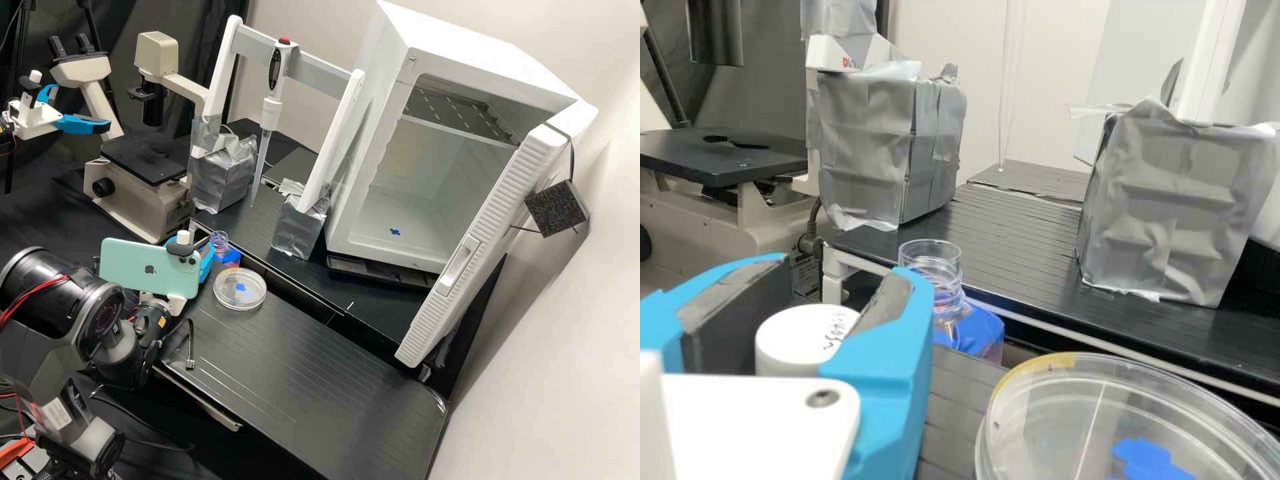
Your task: Close the bottle
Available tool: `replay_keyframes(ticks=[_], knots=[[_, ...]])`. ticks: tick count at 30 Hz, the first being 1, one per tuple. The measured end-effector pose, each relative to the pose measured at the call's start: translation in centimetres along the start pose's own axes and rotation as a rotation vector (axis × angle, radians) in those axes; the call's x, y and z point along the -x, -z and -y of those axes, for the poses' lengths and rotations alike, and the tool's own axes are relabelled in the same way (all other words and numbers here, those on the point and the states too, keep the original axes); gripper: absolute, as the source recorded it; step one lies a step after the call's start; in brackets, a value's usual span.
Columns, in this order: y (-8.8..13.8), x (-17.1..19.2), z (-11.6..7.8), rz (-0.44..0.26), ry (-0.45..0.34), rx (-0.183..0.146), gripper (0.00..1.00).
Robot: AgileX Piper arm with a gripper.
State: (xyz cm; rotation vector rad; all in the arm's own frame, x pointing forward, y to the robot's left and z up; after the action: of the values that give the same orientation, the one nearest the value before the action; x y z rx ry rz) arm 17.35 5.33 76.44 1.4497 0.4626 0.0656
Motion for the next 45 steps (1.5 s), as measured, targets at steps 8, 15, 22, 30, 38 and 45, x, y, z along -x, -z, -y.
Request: replay_keyframes(ticks=[8, 15, 22, 30, 38, 45], knots=[[0.0, 0.0, 0.0, 0.0, 0.0, 0.0, 0.0], [0.1, 0.1, -0.2, -0.005, -0.008, -0.017, 0.0], [0.8, 0.6, -1.6, -0.037, -0.085, -0.024, 0.0], [1.7, -1.8, -3.3, -0.094, -0.138, -0.012, 0.0], [0.6, -5.5, -4.1, -0.05, -0.165, -0.036, 0.0], [-0.1, -7.2, -3.4, -0.023, -0.14, -0.042, 0.0]])
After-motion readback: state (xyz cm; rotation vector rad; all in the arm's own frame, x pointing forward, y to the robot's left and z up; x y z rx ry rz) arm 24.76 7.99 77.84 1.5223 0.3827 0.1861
